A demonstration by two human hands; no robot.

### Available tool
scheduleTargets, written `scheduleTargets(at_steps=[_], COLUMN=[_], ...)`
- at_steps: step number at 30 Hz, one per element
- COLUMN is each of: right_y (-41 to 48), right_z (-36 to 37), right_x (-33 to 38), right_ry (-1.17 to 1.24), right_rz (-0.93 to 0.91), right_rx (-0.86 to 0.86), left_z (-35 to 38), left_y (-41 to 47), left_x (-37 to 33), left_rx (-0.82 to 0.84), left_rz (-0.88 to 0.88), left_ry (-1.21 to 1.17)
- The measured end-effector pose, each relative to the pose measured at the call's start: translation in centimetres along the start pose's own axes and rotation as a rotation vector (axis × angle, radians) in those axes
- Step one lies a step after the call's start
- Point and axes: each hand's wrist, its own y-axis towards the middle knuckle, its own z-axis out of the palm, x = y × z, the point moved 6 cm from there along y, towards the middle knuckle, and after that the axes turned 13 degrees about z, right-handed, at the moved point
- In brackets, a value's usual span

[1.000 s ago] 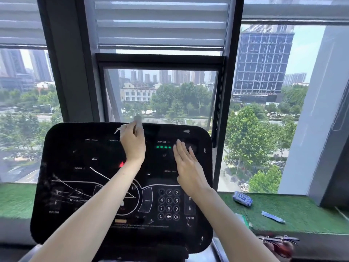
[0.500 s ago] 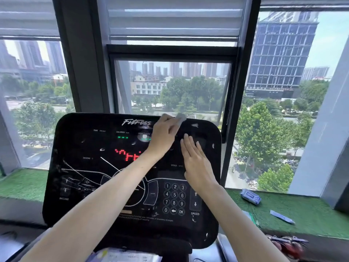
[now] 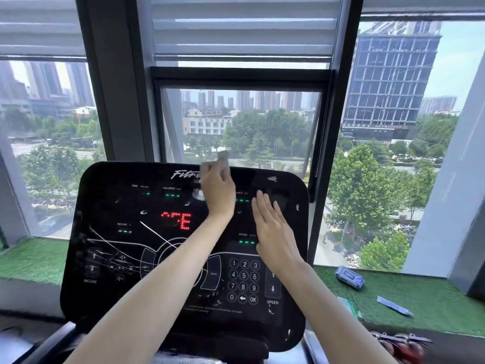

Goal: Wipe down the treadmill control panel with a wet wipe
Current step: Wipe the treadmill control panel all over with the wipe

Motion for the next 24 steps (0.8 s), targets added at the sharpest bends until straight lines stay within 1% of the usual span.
scheduleTargets(at_steps=[2,3,4,5,7,8,9,12,13,14,17,18,19,21,22,23,24], right_y=[0.1,0.1,0.0,0.0,-0.1,-0.1,-0.1,-0.2,-0.5,-0.8,-2.5,-3.0,-3.3,-3.7,-3.9,-4.2,-4.4], right_z=[-0.3,-0.6,-0.8,-0.9,-1.1,-1.2,-1.2,-1.5,-1.7,-2.0,-2.4,-2.4,-2.3,-2.1,-2.0,-1.9,-1.7], right_x=[-0.1,0.0,0.1,0.2,0.3,0.3,0.3,-0.2,-0.6,-1.2,-3.3,-3.8,-4.2,-4.6,-4.8,-5.0,-5.1], right_ry=[-0.018,-0.024,-0.021,-0.014,0.004,0.009,0.010,0.011,0.015,0.021,0.034,0.040,0.038,0.010,-0.004,-0.018,-0.033], right_rz=[-0.012,-0.035,-0.062,-0.080,-0.082,-0.081,-0.086,-0.122,-0.122,-0.106,0.013,0.050,0.078,0.099,0.101,0.102,0.105], right_rx=[0.004,-0.012,-0.026,-0.021,-0.012,-0.007,0.000,-0.002,-0.010,-0.024,-0.096,-0.108,-0.113,-0.121,-0.116,-0.108,-0.096], left_z=[2.7,3.3,3.1,2.5,0.2,-0.2,0.2,3.4,3.6,3.4,1.5,1.6,2.4,4.6,4.9,4.9,4.5], left_y=[-1.4,-1.6,-1.3,-0.7,0.2,0.0,-0.3,-1.7,-1.7,-1.3,-0.2,-0.4,-0.8,-2.2,-2.4,-2.1,-1.4], left_x=[-2.3,-2.7,-2.6,-1.7,0.2,0.3,-0.3,-3.4,-3.6,-3.2,-1.1,-1.5,-2.4,-4.4,-4.8,-4.7,-4.0], left_rx=[0.277,0.370,0.372,0.292,-0.018,-0.087,-0.054,0.332,0.385,0.364,0.048,0.042,0.118,0.354,0.414,0.400,0.317], left_rz=[0.226,0.288,0.297,0.248,0.042,-0.013,0.006,0.281,0.308,0.283,0.048,0.042,0.105,0.307,0.362,0.361,0.298], left_ry=[-0.031,-0.055,-0.055,-0.057,-0.072,-0.064,-0.048,-0.008,-0.021,-0.029,-0.043,-0.029,-0.010,-0.022,-0.039,-0.038,-0.030])
